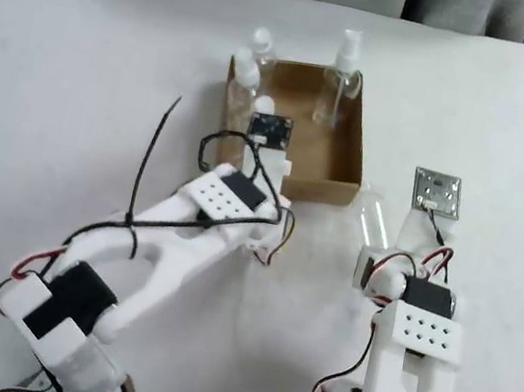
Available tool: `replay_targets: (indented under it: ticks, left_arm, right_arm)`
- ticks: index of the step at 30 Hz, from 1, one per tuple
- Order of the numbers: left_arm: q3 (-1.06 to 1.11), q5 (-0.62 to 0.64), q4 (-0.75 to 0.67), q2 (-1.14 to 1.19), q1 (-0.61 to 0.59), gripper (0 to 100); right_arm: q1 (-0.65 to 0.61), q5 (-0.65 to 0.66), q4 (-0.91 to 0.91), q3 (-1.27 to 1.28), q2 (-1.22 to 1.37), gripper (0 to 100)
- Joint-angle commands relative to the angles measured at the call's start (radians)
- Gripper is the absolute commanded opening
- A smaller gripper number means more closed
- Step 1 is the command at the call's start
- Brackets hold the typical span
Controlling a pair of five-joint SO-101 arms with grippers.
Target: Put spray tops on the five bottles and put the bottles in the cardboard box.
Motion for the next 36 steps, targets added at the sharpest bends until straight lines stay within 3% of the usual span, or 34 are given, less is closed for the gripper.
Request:
replay_targets:
  ticks: [1, 8, 18, 25, 32, 36]
  left_arm:
    - [0.032, 0.009, -0.006, -0.005, -0.015, 7]
    - [-0.046, 0.064, 0.144, -0.088, -0.016, 7]
    - [0.06, 0.064, 0.038, -0.151, -0.044, 8]
    - [0.061, 0.066, 0.046, -0.157, -0.042, 24]
    - [0.009, 0.064, 0.086, -0.154, -0.039, 17]
    - [0.006, 0.086, 0.018, -0.133, -0.038, 17]
  right_arm:
    - [-0.012, 0.015, -0.013, -0.002, -0.013, 4.9]
    - [-0.012, 0.015, -0.025, -0.002, -0.012, 4.9]
    - [-0.012, 0.015, -0.025, 0.0, -0.01, 4.8]
    - [-0.013, 0.017, -0.025, 0.0, -0.008, 4.8]
    - [-0.045, 0.017, -0.025, 0.011, -0.01, 4.8]
    - [-0.051, 0.017, -0.025, 0.014, -0.01, 4.8]
